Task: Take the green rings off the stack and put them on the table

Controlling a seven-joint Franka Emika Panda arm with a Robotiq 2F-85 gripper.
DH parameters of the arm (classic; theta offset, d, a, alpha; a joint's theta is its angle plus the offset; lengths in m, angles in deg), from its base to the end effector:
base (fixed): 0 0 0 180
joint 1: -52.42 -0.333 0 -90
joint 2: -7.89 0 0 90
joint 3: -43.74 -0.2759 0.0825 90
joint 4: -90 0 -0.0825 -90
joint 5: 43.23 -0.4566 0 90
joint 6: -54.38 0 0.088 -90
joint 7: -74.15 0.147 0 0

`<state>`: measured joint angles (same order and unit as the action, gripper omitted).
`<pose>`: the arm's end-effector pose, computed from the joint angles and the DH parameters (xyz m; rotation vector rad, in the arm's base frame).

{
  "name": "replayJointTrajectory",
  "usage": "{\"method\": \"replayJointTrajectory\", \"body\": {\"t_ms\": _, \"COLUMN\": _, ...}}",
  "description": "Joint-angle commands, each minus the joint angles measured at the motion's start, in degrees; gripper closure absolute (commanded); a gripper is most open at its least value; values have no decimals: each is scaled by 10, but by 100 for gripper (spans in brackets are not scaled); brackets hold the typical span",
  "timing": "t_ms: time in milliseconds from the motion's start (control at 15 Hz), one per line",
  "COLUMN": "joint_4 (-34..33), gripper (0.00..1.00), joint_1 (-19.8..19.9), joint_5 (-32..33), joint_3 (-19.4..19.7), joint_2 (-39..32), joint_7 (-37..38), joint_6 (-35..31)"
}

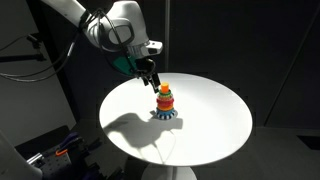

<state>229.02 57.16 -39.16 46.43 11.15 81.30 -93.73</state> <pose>0.5570 -0.0725 0.2188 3.0668 -0.3053 0.3332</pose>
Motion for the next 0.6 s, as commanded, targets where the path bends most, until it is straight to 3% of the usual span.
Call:
{"method": "replayJointTrajectory", "body": {"t_ms": 0, "joint_4": -16, "gripper": 0, "joint_1": 2, "joint_5": 6, "joint_3": 7, "joint_2": -29, "joint_7": 8, "joint_6": -20}}
{"method": "replayJointTrajectory", "body": {"t_ms": 533, "joint_4": -64, "gripper": 0, "joint_1": -1, "joint_5": 4, "joint_3": 16, "joint_2": -85, "joint_7": 1, "joint_6": -27}}
